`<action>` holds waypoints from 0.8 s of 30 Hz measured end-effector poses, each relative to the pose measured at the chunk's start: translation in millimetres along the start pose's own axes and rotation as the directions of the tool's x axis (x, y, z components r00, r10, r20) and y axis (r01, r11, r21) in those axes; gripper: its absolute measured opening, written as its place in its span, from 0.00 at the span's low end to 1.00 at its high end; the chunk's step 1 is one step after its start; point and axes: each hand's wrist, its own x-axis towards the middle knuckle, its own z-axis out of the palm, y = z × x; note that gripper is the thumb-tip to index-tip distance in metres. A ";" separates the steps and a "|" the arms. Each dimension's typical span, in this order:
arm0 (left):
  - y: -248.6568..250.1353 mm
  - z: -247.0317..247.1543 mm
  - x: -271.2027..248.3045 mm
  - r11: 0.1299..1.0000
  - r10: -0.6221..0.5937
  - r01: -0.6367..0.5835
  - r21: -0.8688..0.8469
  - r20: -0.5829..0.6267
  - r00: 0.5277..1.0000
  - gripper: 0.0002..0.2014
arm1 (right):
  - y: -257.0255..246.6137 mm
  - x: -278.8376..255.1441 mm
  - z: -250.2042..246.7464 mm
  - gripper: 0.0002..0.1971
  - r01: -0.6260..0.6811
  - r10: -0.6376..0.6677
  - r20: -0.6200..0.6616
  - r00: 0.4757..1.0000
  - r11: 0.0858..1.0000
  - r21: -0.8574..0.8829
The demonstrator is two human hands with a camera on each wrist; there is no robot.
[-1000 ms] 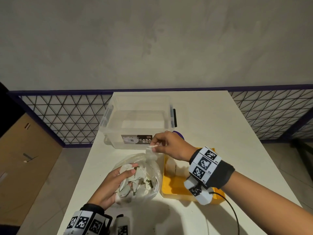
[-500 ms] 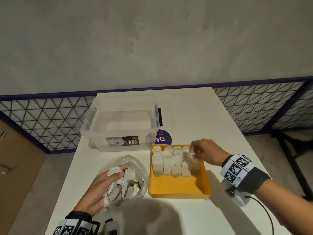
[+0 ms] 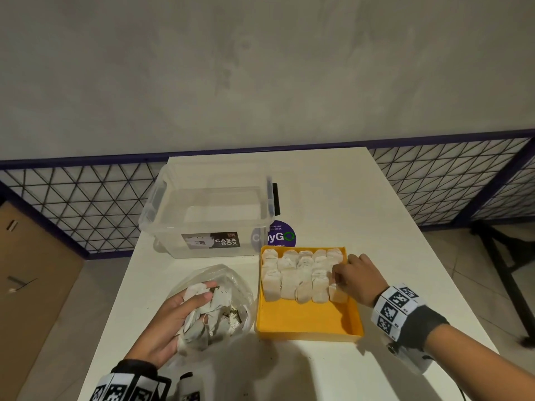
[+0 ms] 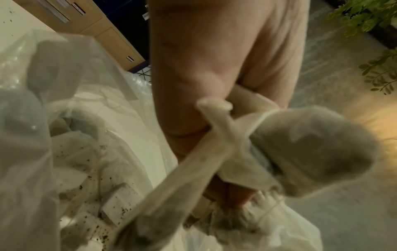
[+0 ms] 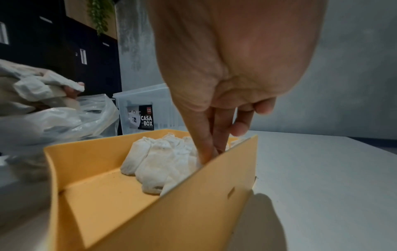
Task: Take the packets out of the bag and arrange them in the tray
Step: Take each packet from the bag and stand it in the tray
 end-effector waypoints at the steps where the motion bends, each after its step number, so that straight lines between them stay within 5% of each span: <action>1: -0.2 0.1 0.1 1.000 -0.002 0.002 0.002 -0.002 1.000 0.13 | 0.1 1.1 0.7 0.11 0.004 -0.004 -0.013 1.000 1.000 -0.017; 16: 2.4 7.4 0.7 1.000 -0.020 0.020 -0.001 -0.016 1.000 0.14 | 3.2 8.0 -3.8 0.18 0.032 -0.036 -0.050 0.998 0.996 -0.078; 20: 4.6 9.7 -0.3 0.999 -0.012 0.010 -0.051 -0.026 1.000 0.12 | -4.5 8.2 -17.9 0.22 0.033 -0.043 -0.196 0.980 0.998 -0.055; 24: 6.4 12.0 -0.7 0.993 -0.009 0.005 -0.115 -0.032 0.999 0.13 | -29.4 10.0 -39.6 0.23 0.166 -0.136 -0.329 0.934 0.984 0.065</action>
